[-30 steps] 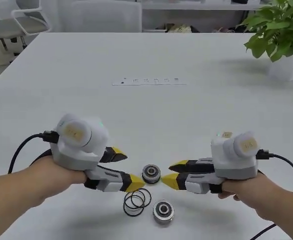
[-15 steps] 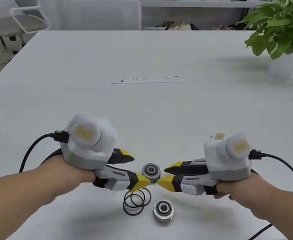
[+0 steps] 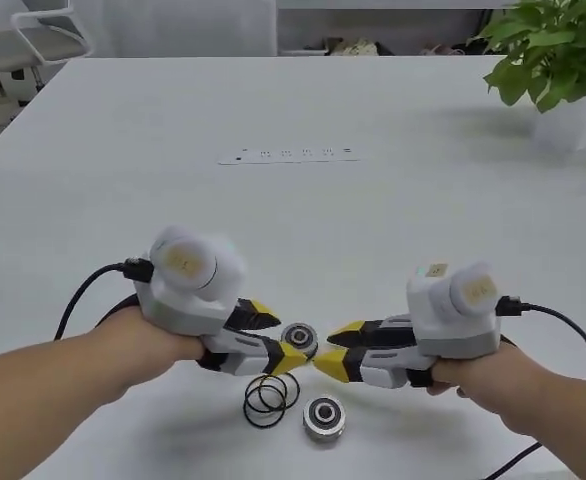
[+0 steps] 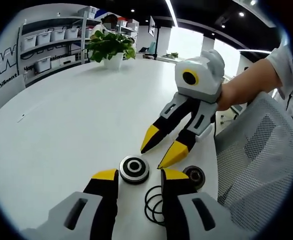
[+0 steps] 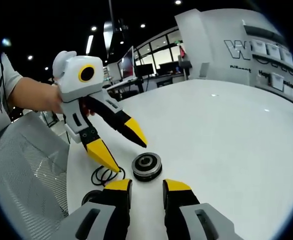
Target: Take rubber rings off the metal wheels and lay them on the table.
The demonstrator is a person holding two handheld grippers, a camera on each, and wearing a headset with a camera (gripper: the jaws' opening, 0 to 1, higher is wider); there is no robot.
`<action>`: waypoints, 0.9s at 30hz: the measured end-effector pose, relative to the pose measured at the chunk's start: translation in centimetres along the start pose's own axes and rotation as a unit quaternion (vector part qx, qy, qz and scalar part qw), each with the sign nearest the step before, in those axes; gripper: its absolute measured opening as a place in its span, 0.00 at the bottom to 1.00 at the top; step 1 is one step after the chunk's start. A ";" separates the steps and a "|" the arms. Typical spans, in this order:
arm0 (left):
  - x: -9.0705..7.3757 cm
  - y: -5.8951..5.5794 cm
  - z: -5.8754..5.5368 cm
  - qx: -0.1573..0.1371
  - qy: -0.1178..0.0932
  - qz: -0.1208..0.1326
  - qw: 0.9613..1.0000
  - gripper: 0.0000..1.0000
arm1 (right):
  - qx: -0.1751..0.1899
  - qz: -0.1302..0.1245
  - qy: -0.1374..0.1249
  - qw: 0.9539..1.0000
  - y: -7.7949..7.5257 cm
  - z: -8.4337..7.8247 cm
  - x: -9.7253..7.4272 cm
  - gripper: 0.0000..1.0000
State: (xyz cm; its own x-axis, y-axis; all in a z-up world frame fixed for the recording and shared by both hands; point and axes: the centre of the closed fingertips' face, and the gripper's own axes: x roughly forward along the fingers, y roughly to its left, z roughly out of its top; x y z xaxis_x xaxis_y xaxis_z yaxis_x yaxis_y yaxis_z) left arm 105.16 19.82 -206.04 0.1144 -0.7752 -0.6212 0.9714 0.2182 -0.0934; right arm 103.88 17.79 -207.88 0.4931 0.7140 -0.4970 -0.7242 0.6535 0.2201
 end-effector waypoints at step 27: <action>1.1 0.3 0.1 0.053 0.019 0.010 0.998 0.12 | -0.004 0.002 0.006 1.000 0.1 -0.2 0.1 0.22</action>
State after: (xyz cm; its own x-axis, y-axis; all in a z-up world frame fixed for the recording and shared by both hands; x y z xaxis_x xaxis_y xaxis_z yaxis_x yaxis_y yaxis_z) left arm 105.58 18.93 -206.68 0.1290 -0.7480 -0.6511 0.9856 0.1692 0.0010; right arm 103.74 17.91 -208.12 0.4836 0.7139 -0.5064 -0.7303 0.6481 0.2162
